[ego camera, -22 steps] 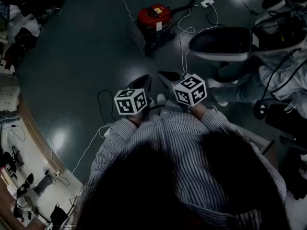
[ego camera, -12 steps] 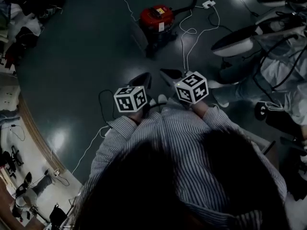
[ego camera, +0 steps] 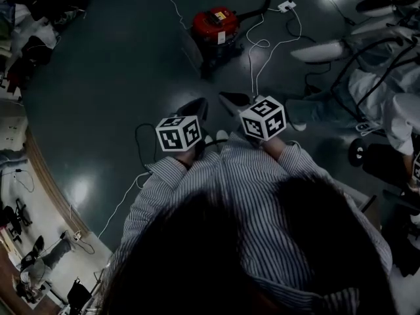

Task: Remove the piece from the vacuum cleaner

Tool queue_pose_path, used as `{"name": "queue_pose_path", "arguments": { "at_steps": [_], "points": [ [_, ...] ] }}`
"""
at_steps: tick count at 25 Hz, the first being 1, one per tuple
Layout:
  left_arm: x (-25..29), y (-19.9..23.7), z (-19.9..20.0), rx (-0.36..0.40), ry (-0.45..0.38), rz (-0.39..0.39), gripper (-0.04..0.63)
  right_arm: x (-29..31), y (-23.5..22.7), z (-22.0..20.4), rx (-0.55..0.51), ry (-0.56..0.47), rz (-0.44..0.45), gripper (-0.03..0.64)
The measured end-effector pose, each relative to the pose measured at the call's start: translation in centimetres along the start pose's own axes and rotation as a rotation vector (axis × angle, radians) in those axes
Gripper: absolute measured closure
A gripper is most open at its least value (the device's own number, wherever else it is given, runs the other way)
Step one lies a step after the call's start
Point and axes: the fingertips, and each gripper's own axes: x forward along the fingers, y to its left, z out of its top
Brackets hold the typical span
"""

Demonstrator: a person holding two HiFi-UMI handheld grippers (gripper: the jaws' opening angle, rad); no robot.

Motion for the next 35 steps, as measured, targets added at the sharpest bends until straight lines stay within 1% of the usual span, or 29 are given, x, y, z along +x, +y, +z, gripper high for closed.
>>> {"name": "queue_pose_path", "arguments": {
  "at_steps": [6, 9, 12, 16, 19, 22, 26, 33, 35],
  "points": [
    [1.2, 0.1, 0.9, -0.024, -0.007, -0.003, 0.588, 0.1, -1.2, 1.2, 0.050, -0.033, 0.030, 0.615],
    [2.1, -0.5, 0.3, -0.025, 0.003, -0.004, 0.588, -0.2, -2.2, 1.2, 0.073, -0.037, 0.033, 0.615],
    [2.9, -1.2, -0.8, -0.017, 0.030, -0.013, 0.588, -0.2, -2.9, 0.3, 0.093, -0.014, 0.029, 0.615],
    [4.0, -0.9, -1.2, -0.050, 0.048, -0.019, 0.588, 0.2, -4.1, -1.2, 0.084, 0.045, 0.013, 0.615],
    [4.8, -0.4, -1.0, -0.062, 0.071, -0.016, 0.588, 0.8, -5.9, -0.5, 0.108, 0.039, -0.018, 0.614],
    [6.1, 1.2, -0.3, -0.073, 0.106, -0.028, 0.588, 2.7, -6.9, 0.3, 0.101, 0.059, -0.024, 0.614],
    [8.1, 4.9, 2.0, -0.106, 0.134, -0.016, 0.588, 6.2, -8.5, 1.7, 0.117, 0.088, -0.026, 0.614],
    [11.8, 12.2, 9.5, -0.085, 0.205, -0.042, 0.588, 13.8, -14.1, 8.2, 0.196, 0.042, -0.116, 0.614],
    [12.7, 14.3, 11.6, -0.092, 0.220, -0.054, 0.588, 15.8, -15.5, 10.1, 0.220, 0.026, -0.142, 0.614]
  ]
}}
